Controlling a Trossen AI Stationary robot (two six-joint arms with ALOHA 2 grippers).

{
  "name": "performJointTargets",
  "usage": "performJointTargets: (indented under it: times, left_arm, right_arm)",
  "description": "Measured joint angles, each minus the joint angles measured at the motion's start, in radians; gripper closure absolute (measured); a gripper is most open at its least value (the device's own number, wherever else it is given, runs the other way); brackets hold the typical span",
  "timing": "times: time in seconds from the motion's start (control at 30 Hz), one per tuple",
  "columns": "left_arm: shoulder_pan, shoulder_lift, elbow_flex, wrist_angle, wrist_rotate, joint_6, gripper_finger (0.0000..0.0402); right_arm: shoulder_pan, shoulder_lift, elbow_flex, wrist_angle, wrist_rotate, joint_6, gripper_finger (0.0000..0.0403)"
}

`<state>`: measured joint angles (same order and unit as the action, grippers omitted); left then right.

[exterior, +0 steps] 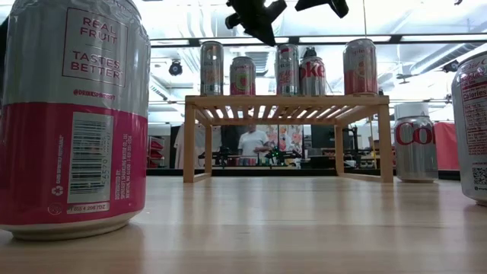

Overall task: Place canned beverage on shelf
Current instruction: Put the left white soda can on the shelf aligned with the other white soda can

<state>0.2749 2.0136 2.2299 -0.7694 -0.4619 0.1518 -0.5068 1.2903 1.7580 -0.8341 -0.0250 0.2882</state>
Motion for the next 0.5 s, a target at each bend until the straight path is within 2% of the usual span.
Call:
performJointTargets:
  times: [0.5]
  left_arm:
    - [0.000, 0.000, -0.038, 0.044, 0.000, -0.012, 0.0402]
  right_arm:
    - [0.000, 0.000, 0.000, 0.000, 0.000, 0.000, 0.0394]
